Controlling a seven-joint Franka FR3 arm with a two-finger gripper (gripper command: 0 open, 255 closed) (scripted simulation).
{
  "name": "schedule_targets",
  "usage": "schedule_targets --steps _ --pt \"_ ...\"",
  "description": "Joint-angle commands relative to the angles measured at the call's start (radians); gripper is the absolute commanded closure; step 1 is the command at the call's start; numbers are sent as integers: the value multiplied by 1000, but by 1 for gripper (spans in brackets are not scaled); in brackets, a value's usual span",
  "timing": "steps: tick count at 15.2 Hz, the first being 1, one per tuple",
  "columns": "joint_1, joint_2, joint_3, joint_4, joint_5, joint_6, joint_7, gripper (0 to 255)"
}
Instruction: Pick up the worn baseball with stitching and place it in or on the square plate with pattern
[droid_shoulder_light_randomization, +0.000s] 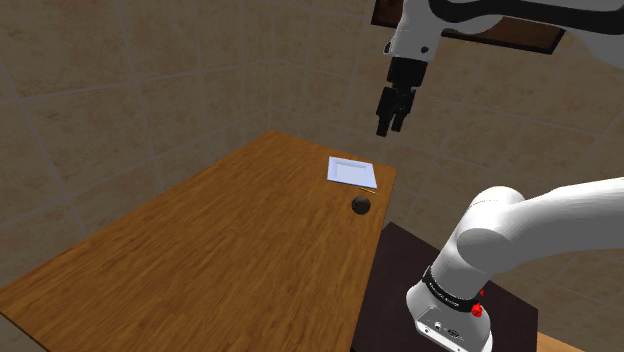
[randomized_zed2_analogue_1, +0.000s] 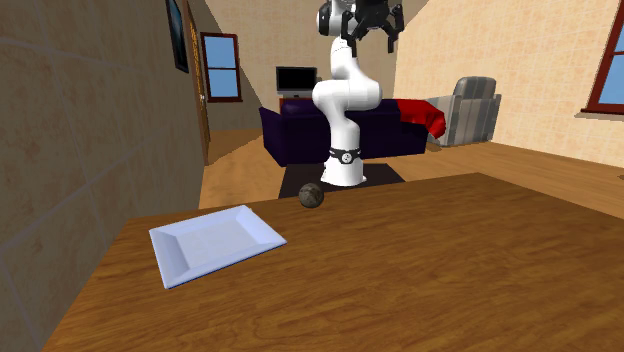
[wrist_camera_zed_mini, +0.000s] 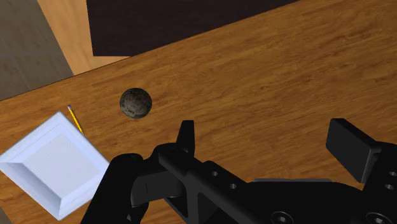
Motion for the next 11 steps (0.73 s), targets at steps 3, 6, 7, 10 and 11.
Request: schedule_targets --steps 3,6,7,10,11 --pt "-7 -2 -21 -60 -17 58 -32 0" --pt "-19 7 -55 -142 -42 147 -80 0" --pt "-23 14 -67 -167 -50 179 -96 0" --pt "-37 43 -103 -234 -75 275 -144 0" --pt "-41 57 -116 -254 -83 309 -160 0"
